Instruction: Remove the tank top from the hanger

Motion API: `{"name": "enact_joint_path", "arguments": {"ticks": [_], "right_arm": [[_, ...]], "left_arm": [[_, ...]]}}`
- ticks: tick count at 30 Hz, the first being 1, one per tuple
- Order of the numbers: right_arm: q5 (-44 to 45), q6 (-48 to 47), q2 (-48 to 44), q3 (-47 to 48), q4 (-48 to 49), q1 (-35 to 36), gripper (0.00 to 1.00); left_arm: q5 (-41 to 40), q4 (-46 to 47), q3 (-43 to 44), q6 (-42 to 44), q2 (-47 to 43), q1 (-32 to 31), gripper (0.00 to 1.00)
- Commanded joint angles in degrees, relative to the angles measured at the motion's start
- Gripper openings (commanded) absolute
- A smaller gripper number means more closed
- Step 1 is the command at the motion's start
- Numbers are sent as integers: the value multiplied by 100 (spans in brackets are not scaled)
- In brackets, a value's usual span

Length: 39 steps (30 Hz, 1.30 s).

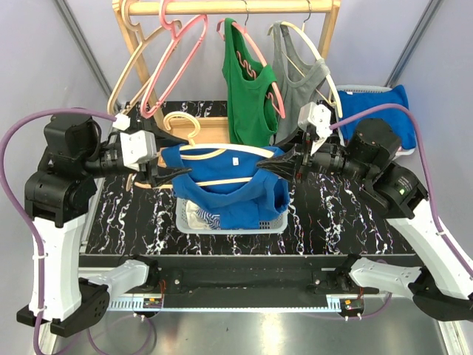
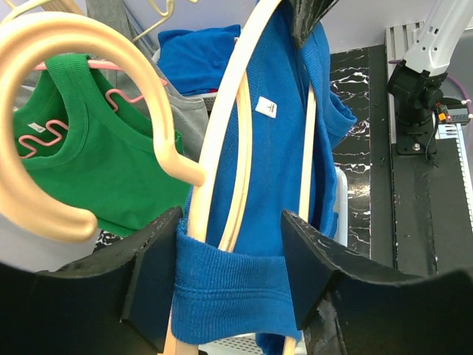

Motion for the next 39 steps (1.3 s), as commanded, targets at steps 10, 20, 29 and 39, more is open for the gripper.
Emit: {"name": "enact_joint_path", "arguments": {"ticks": [10,20,29,39], "right_arm": [[1105,-248,-623,-303,987,-22,0],[1447,41,-606,-865,1514,-22,29],[2968,59,-773,-1261,1866,-22,57],[1827,59,-1124,-1587,1664,-22,62]], "left_arm": [[-288,-139,-189,205,-204,-29,24],[-446,45,-171,143,-221,-29,0],[-1035,467,-321,-85,-309,-29,0],[-1202,494,-400,-77,-362,-29,0]]}}
